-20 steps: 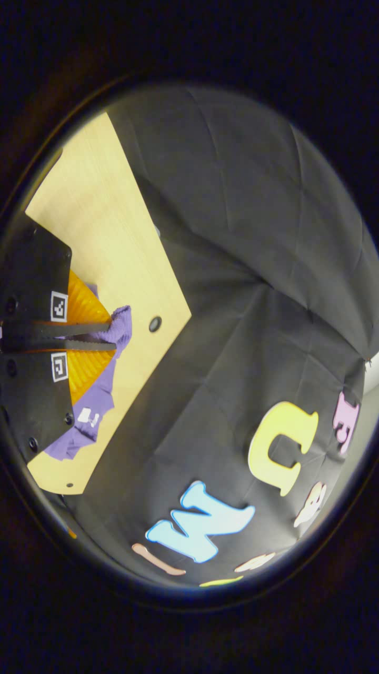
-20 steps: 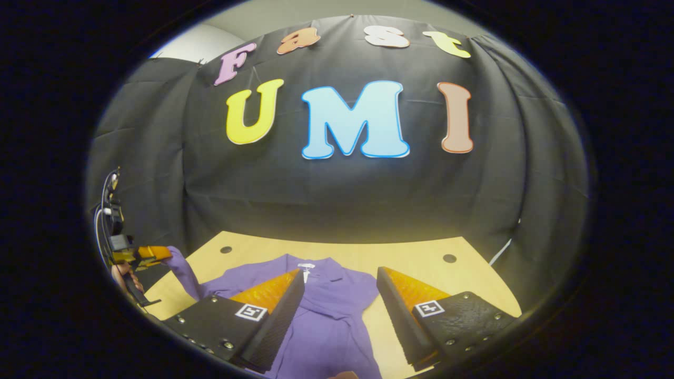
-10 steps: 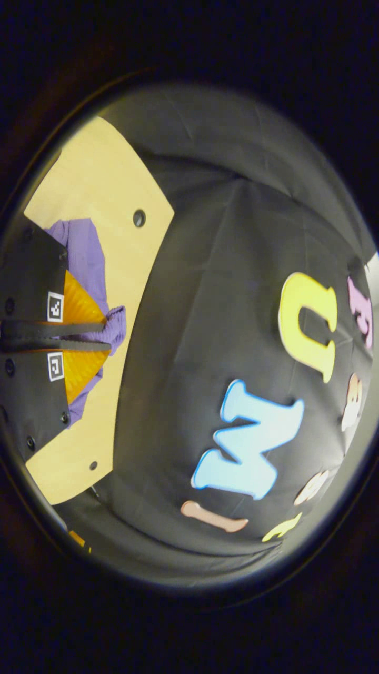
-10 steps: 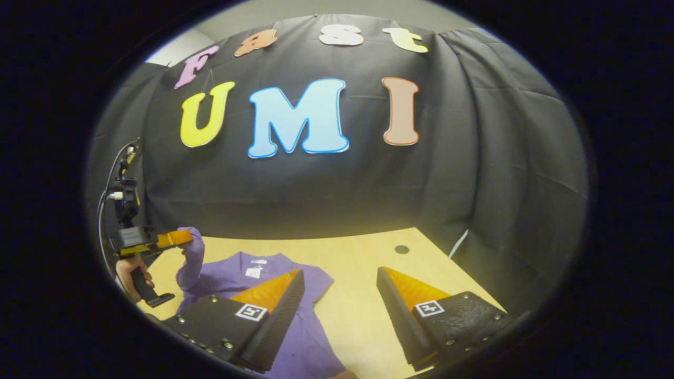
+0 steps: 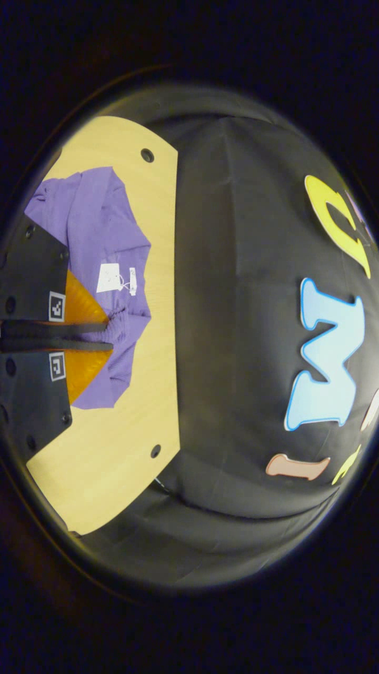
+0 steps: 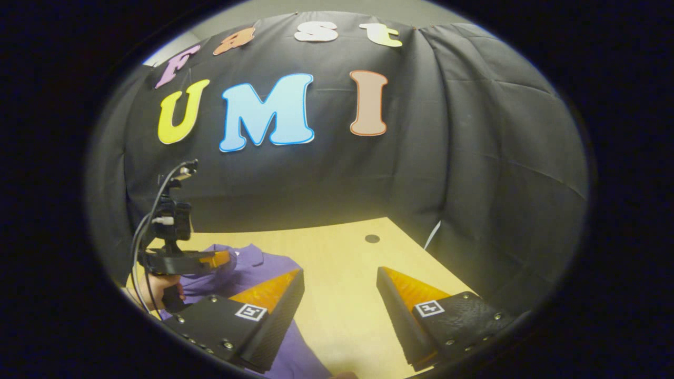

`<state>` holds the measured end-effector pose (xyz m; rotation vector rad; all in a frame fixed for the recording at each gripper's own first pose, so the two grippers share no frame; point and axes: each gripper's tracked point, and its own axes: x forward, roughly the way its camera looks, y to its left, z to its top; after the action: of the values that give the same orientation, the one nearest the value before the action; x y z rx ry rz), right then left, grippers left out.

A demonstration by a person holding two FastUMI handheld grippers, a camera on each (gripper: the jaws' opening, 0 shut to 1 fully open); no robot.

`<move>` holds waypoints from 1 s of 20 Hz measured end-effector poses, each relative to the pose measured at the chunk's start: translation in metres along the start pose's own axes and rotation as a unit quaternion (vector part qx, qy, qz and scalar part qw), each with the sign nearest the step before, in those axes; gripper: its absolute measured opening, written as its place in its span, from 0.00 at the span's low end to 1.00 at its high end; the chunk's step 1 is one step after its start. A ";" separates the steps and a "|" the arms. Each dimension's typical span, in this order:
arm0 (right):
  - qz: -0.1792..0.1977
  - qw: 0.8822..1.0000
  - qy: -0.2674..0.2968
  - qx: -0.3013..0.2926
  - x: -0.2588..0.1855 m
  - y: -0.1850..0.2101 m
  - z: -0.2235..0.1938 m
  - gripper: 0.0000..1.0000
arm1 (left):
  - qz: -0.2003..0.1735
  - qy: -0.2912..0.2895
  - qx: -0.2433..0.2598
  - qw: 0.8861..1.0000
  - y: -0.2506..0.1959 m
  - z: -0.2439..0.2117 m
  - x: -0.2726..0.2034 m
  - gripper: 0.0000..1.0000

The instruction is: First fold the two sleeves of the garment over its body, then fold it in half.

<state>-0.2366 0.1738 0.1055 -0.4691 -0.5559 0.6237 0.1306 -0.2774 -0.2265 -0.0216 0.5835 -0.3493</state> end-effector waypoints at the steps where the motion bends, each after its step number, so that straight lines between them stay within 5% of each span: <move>1: -0.001 1.000 0.000 0.000 -0.001 -0.002 -0.002 0.87 | 0.002 0.010 0.009 1.000 -0.004 -0.008 0.002 0.06; 7: 0.007 1.000 0.000 0.004 -0.002 -0.014 -0.005 0.86 | 0.005 0.031 0.036 0.999 -0.018 -0.032 0.013 0.15; 10: 0.025 1.000 -0.002 -0.002 0.000 -0.012 -0.007 0.87 | -0.006 0.035 0.036 0.999 -0.027 -0.039 0.006 0.34; 11: 0.031 0.999 -0.002 -0.009 0.001 -0.012 -0.009 0.86 | -0.008 0.033 0.034 0.999 -0.029 -0.041 0.000 0.53; 13: 0.049 0.999 -0.004 -0.022 0.002 -0.008 -0.014 0.86 | -0.004 0.023 0.041 0.999 -0.029 -0.043 -0.014 0.75; 16: 0.084 0.996 -0.012 -0.038 0.000 0.000 -0.021 0.87 | 0.006 0.005 0.040 0.999 -0.025 -0.047 -0.043 0.97; 20: 0.094 0.993 -0.024 -0.070 -0.006 0.005 -0.031 0.87 | 0.028 -0.019 0.011 0.999 -0.010 -0.049 -0.087 0.99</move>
<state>-0.2237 0.1657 0.0771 -0.6446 -0.6070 0.7814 0.0331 -0.2544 -0.2198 0.0085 0.5409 -0.3003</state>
